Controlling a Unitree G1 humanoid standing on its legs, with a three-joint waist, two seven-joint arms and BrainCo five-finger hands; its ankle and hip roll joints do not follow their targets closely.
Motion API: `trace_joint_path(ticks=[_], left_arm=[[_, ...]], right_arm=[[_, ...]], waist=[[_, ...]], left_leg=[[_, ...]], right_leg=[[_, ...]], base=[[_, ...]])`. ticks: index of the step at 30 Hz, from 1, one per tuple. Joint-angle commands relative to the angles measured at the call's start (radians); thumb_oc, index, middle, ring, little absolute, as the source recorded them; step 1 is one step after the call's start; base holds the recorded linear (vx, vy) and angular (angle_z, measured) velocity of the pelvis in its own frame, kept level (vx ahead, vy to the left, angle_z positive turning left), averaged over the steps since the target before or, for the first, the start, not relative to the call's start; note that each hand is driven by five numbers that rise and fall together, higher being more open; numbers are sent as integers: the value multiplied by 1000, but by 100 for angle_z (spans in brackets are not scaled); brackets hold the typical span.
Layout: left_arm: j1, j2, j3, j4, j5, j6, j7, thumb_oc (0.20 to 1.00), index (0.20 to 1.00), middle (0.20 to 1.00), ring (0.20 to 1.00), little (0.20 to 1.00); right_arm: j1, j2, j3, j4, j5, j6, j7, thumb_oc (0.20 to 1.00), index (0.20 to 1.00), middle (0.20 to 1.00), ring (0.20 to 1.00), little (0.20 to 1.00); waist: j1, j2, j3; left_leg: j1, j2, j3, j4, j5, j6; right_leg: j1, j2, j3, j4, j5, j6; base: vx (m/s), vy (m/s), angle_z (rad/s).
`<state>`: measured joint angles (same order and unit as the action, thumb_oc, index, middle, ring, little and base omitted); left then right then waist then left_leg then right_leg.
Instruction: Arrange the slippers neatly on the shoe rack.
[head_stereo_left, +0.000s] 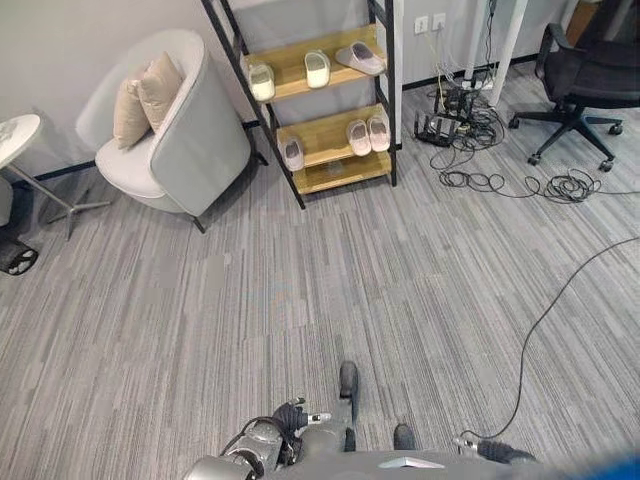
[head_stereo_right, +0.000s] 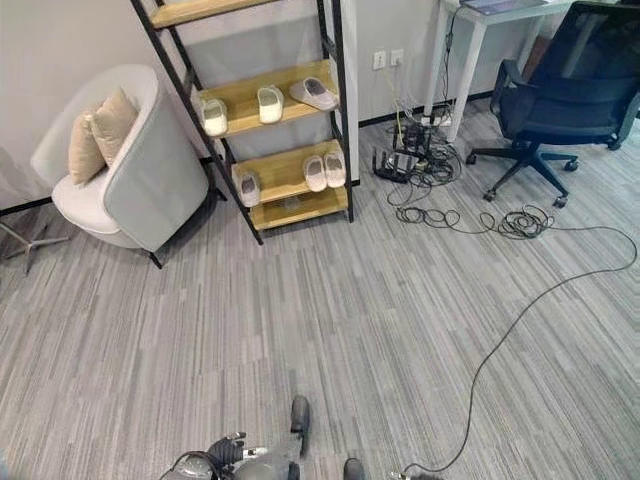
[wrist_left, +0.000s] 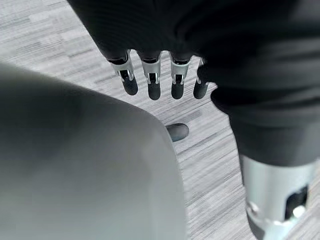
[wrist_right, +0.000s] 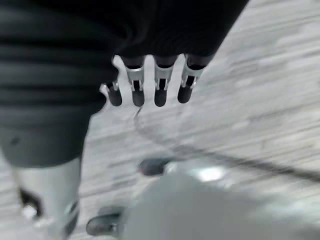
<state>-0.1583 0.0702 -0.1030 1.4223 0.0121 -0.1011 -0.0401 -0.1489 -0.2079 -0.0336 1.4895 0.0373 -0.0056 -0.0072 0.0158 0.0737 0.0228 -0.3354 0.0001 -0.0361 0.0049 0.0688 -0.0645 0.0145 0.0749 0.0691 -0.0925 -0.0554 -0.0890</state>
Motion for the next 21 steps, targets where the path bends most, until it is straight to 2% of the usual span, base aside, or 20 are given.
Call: trace_joint_path(ticks=[1,2,3,4,5,6,7,8,9,10,11,12,14,16,17,18,19,21], left_arm=[[80,37,-28,93,16,24,16,1000,1000,1000,1000,1000],[80,38,-28,93,16,24,16,1000,1000,1000,1000,1000],[74,42,-23,96,17,29,24,1000,1000,1000,1000,1000],[49,52,-19,97,24,40,34,1000,1000,1000,1000,1000],[40,51,-18,89,27,46,34,1000,1000,1000,1000,1000],[21,47,-14,74,23,49,39,1000,1000,1000,1000,1000],[7,48,-13,66,23,50,44,1000,1000,1000,1000,1000],[-10,46,-11,49,20,48,52,1000,1000,1000,1000,1000],[-10,46,-11,49,21,48,52,1000,1000,1000,1000,1000],[-12,39,-22,44,32,39,69,1000,1000,1000,1000,1000],[-10,29,-18,50,24,32,83,1000,1000,1000,1000,1000],[-14,24,-14,58,21,31,88,1000,1000,1000,1000,1000],[-17,16,-31,97,31,33,105,1000,1000,1000,1000,1000],[-7,11,-44,112,41,35,111,1000,1000,1000,1000,1000],[0,8,-48,127,44,41,116,1000,1000,1000,1000,1000],[7,9,-47,129,42,42,120,1000,1000,1000,1000,1000],[24,9,-50,139,47,43,127,1000,1000,1000,1000,1000],[33,9,-49,145,51,46,132,1000,1000,1000,1000,1000]], right_arm=[[103,64,-20,-30,-4,-23,3,1000,1000,1000,1000,1000],[103,65,-20,-31,-4,-23,3,1000,1000,1000,1000,1000],[93,77,-1,-36,-19,-25,2,1000,1000,1000,1000,1000],[70,87,30,-45,-44,-23,-1,1000,1000,1000,1000,1000],[55,89,40,-57,-51,-22,-1,1000,1000,1000,1000,1000],[30,92,41,-88,-49,-27,-1,1000,1000,1000,1000,1000],[18,90,38,-111,-43,-34,-2,1000,1000,1000,1000,1000],[6,86,41,-140,-40,-40,-9,1000,1000,1000,1000,1000],[6,86,41,-140,-40,-40,-9,1000,1000,1000,1000,1000],[9,91,44,-142,-46,-41,-18,1000,1000,1000,1000,1000],[9,92,50,-132,-55,-43,-28,1000,1000,1000,1000,1000],[12,90,52,-125,-57,-43,-32,1000,1000,1000,1000,1000],[46,82,34,-106,-55,-48,-42,1000,1000,1000,1000,1000],[73,77,12,-88,-46,-49,-47,1000,1000,1000,1000,1000],[100,72,-11,-68,-36,-48,-46,1000,1000,1000,1000,1000],[112,73,-19,-62,-32,-48,-45,1000,1000,1000,1000,1000],[136,71,-26,-40,-31,-42,-45,1000,1000,1000,1000,1000],[140,71,-31,-25,-30,-35,-45,1000,1000,1000,1000,1000]], waist=[[7,-61,-106],[7,-63,-105],[13,-75,-110],[19,-94,-120],[24,-95,-127],[26,-92,-128],[26,-87,-128],[18,-78,-122],[21,-76,-125],[16,-87,-113],[10,-78,-95],[-1,-72,-80],[-36,-74,-69],[-53,-79,-70],[-68,-84,-74],[-75,-84,-78],[-82,-85,-89],[-82,-88,-98]], left_leg=[[16,-43,-2,101,18,67],[17,-44,-2,102,17,67],[30,-52,1,108,4,77],[45,-70,2,114,-22,93],[50,-71,-1,111,-30,98],[47,-71,-1,115,-47,109],[44,-68,2,118,-55,116],[76,-62,1,104,-72,125],[73,-58,3,103,-71,124],[110,-62,9,96,-101,132],[135,-51,6,93,-118,134],[153,-52,-4,95,-129,135],[216,-71,-39,93,-174,133],[256,-77,-57,93,-206,129],[297,-77,-79,91,-231,124],[319,-74,-95,86,-240,119],[353,-61,-126,70,-248,108],[365,-55,-131,67,-255,106]], right_leg=[[75,-98,10,108,-83,110],[76,-99,10,109,-85,111],[70,-104,5,159,-90,130],[49,-113,-10,244,-79,170],[15,-117,-17,302,-47,187],[-74,-133,-40,478,55,216],[-116,-139,-63,559,89,216],[-204,-195,-131,612,85,194],[-208,-191,-130,608,90,193],[-212,-258,-207,468,87,172],[-259,-270,-218,401,102,181],[-278,-268,-207,377,106,187],[-325,-252,-104,258,146,201],[-339,-246,-23,199,180,215],[-356,-237,34,159,221,228],[-362,-225,57,161,234,230],[-344,-199,97,185,218,226],[-334,-195,96,193,207,216]], base=[[381,111,-38],[367,122,1],[319,125,0],[387,155,-5],[380,171,-21],[230,138,-17],[306,218,-3],[196,158,1],[322,144,3],[315,18,-2],[397,18,8],[424,-46,3],[435,-67,2],[416,-114,31],[462,-170,61],[530,-259,95],[298,-169,81],[259,-204,65]])
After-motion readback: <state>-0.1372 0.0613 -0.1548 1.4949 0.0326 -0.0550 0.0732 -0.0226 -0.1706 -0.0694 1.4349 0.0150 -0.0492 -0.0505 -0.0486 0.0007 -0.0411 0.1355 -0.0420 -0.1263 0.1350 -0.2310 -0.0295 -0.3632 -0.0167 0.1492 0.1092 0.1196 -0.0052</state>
